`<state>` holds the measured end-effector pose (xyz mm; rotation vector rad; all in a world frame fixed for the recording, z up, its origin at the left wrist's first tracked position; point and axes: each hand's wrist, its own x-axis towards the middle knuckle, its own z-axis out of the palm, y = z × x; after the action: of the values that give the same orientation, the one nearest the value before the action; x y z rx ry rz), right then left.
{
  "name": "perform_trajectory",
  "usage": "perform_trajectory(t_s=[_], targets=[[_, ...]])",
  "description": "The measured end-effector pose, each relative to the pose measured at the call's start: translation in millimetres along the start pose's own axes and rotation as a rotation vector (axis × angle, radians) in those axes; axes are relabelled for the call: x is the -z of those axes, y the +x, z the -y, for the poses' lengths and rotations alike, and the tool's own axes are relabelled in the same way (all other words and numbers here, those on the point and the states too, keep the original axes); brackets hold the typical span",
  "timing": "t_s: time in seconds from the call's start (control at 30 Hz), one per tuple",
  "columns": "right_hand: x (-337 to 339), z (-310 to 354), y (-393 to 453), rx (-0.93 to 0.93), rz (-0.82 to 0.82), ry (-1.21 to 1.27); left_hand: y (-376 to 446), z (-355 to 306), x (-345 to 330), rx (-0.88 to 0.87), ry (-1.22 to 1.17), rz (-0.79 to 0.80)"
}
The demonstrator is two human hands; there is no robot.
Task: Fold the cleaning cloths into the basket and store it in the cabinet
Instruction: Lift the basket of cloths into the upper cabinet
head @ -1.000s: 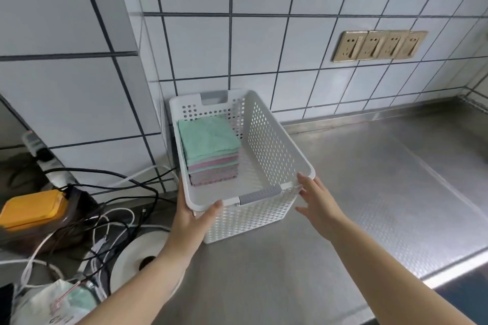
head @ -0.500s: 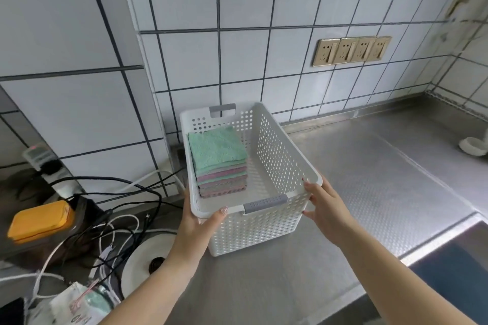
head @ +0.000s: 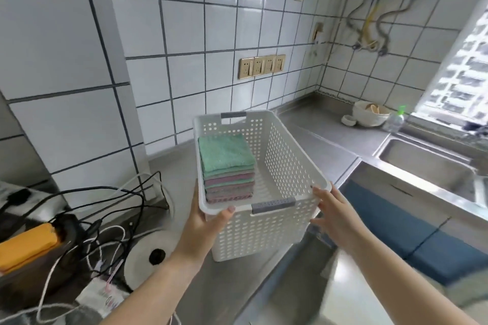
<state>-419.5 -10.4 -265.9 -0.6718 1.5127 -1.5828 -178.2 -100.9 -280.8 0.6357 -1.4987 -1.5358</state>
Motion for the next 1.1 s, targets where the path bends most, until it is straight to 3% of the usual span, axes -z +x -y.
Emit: perform_trajectory(t_s=[0.27, 0.5, 0.77, 1.1], targets=[[32, 10, -146, 0.122, -0.227, 0.049, -54, -35, -39, -0.065, -0.048, 0.317], [85, 15, -265, 0.179, -0.477, 0.105, -102, -52, -114, -0.068, -0.159, 0.544], [143, 10, -434, 0.297, -0.834, 0.063, -190, -66, -216, 0.117, -0.224, 0.923], [187, 8, -653, 0.394, -1.127, 0.045, -351, -121, -331, 0.127, -0.341, 1.126]])
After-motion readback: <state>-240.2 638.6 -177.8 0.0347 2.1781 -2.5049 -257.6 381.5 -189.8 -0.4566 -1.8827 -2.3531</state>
